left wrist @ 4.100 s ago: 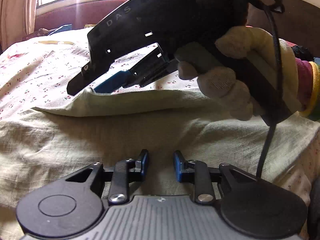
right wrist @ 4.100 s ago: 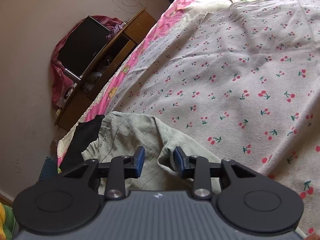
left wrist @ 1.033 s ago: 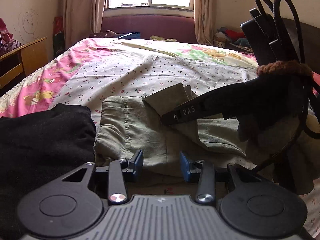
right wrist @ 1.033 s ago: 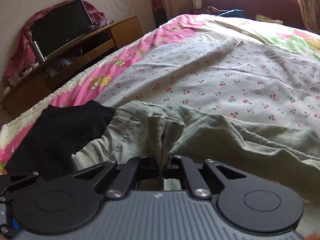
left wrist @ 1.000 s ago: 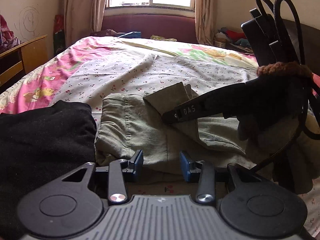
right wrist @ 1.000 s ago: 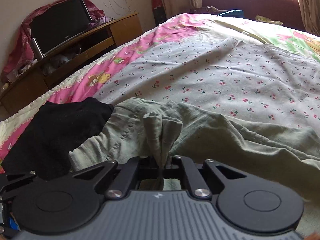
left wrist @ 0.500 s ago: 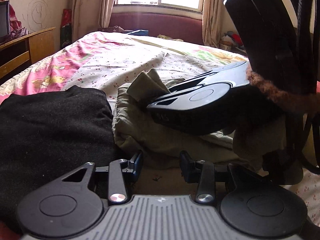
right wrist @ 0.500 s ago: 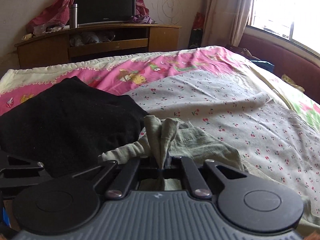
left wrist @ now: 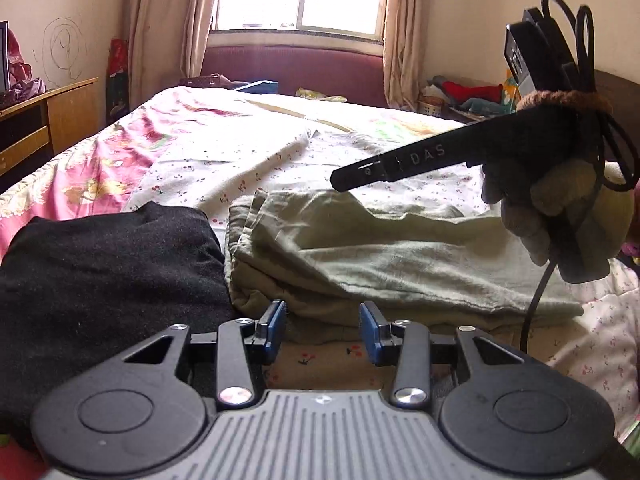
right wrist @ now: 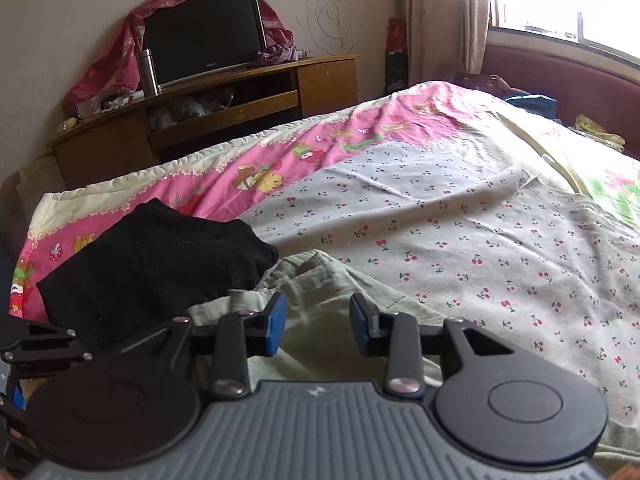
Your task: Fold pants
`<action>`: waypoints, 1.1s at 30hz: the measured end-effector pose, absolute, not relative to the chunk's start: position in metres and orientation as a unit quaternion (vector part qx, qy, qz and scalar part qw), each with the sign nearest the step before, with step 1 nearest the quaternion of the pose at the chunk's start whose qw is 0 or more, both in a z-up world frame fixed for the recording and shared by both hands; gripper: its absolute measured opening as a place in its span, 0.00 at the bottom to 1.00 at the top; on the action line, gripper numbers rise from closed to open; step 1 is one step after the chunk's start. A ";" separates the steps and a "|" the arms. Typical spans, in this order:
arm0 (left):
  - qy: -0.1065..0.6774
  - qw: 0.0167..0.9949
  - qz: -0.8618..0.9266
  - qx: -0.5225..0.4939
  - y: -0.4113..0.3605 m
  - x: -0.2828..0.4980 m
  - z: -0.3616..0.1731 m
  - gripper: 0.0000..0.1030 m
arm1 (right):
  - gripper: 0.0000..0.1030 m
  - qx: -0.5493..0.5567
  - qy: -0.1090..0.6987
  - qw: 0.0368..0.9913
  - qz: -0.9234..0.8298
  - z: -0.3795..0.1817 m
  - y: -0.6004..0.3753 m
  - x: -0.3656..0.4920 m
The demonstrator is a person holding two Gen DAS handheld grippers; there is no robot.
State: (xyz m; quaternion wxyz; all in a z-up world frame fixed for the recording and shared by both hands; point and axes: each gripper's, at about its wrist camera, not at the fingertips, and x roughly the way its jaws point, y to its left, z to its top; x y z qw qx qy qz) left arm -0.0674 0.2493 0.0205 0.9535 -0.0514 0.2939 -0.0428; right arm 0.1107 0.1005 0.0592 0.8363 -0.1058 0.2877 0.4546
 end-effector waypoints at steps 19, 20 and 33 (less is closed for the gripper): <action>0.327 0.942 -0.057 -0.045 0.227 0.014 -0.010 0.57 | 0.15 -0.162 0.383 0.759 0.502 0.019 0.157 0.189; 0.330 0.941 -0.058 -0.046 0.227 0.013 -0.012 0.57 | 0.16 -0.173 0.380 0.757 0.503 0.017 0.163 0.190; 0.329 0.941 -0.059 -0.056 0.230 0.010 -0.017 0.57 | 0.03 -0.139 0.385 0.746 0.525 0.022 0.164 0.199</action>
